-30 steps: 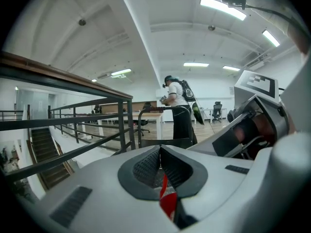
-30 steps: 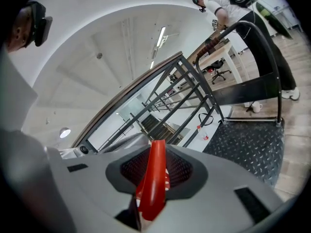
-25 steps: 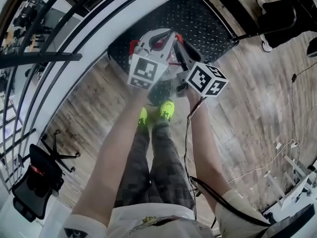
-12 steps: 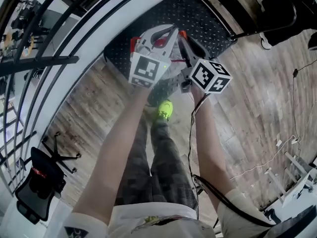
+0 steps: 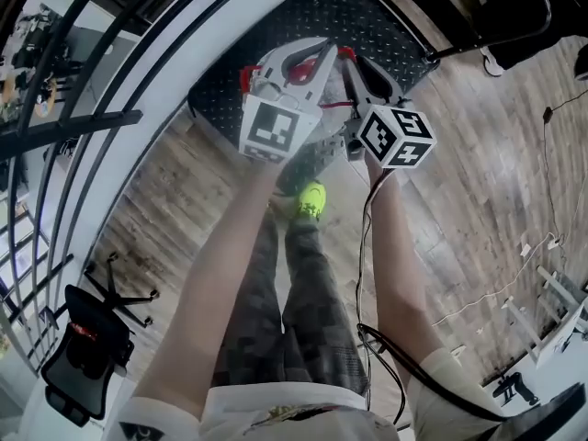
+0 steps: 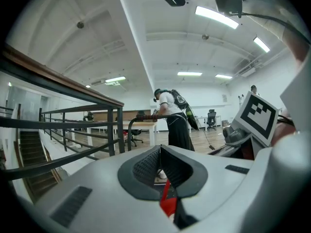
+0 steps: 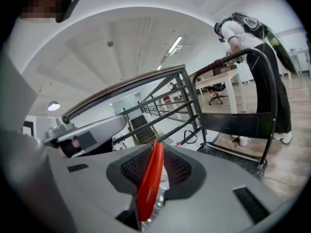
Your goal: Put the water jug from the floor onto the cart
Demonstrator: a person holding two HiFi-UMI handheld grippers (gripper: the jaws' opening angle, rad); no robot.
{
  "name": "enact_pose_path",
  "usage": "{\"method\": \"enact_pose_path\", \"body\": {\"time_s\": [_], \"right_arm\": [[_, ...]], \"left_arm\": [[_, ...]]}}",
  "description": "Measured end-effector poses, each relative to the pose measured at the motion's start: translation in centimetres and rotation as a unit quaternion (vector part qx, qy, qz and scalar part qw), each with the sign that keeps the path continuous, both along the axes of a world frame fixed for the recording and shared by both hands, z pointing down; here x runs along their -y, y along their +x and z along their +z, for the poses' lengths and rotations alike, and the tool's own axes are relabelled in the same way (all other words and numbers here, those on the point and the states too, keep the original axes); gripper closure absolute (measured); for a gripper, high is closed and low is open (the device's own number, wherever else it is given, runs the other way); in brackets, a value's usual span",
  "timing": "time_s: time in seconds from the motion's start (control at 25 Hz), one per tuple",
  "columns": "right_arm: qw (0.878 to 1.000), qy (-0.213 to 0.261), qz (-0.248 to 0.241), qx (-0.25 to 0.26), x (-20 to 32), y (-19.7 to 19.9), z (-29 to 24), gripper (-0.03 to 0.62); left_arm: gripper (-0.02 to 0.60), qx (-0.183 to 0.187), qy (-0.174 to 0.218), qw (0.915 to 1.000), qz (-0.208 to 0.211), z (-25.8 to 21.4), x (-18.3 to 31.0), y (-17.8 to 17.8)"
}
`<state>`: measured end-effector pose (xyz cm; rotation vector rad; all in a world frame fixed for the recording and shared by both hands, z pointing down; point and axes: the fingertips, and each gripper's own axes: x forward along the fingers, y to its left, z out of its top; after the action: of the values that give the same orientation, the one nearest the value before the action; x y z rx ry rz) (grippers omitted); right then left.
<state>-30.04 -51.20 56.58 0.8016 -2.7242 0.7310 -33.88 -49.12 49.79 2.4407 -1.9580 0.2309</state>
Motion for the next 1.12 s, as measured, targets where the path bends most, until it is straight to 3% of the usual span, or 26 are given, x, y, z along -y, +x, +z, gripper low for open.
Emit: {"method": "enact_pose_path", "body": {"time_s": [0.2,0.4,0.64,0.8,1.0,1.12], "right_arm": [[0.998,0.061,0.01,-0.01,-0.2,-0.3,0.0,0.511],[0.99,0.137,0.005,-0.041,-0.6,-0.1,-0.3,0.511],[0.989,0.141,-0.002,-0.047,-1.0,0.0,0.6,0.511],[0.989,0.141,-0.005,-0.05,-1.0,0.0,0.8,0.511],[0.988,0.141,-0.008,-0.056,-1.3,0.0,0.9,0.511],[0.988,0.141,-0.006,-0.058,-1.4,0.0,1.0,0.511]], "left_arm": [[0.569,0.005,0.036,0.9993,-0.005,-0.4,-0.1,-0.2],[0.569,0.008,0.046,0.9989,-0.009,-0.4,-0.4,0.3],[0.569,0.015,0.05,0.9985,-0.015,0.0,-0.9,0.3],[0.569,0.012,0.031,0.9992,-0.02,0.8,-1.1,0.3],[0.569,0.021,0.049,0.9984,-0.021,0.3,-1.3,0.3],[0.569,0.018,0.033,0.999,-0.022,0.9,-1.4,0.2]]}}
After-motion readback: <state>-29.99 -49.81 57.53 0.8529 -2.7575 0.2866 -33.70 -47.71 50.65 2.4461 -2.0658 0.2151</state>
